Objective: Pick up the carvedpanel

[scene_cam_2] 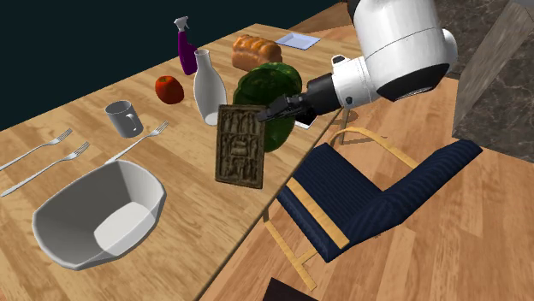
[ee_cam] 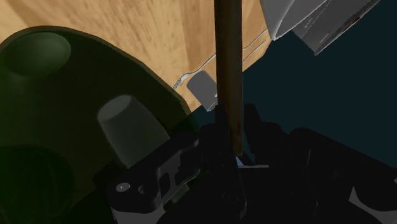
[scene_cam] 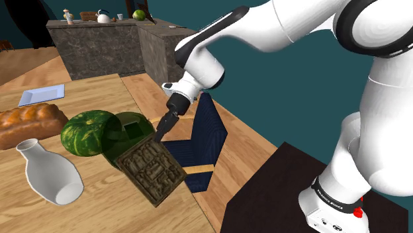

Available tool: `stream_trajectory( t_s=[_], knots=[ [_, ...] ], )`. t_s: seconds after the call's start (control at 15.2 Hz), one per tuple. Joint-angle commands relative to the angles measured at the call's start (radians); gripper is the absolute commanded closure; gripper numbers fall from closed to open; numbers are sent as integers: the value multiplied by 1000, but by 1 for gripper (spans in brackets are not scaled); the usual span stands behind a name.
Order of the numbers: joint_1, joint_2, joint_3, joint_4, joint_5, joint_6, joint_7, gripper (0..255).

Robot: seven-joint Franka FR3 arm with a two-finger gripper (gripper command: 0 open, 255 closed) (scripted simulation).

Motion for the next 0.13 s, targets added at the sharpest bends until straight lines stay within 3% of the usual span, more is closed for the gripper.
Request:
stream_trajectory(
  t_s=[0.0,0.07],
  knots=[
    [0,-12,-1,0,-5,-4,12,255],
    [0,-12,-1,0,-5,-4,12,255]
  ],
)
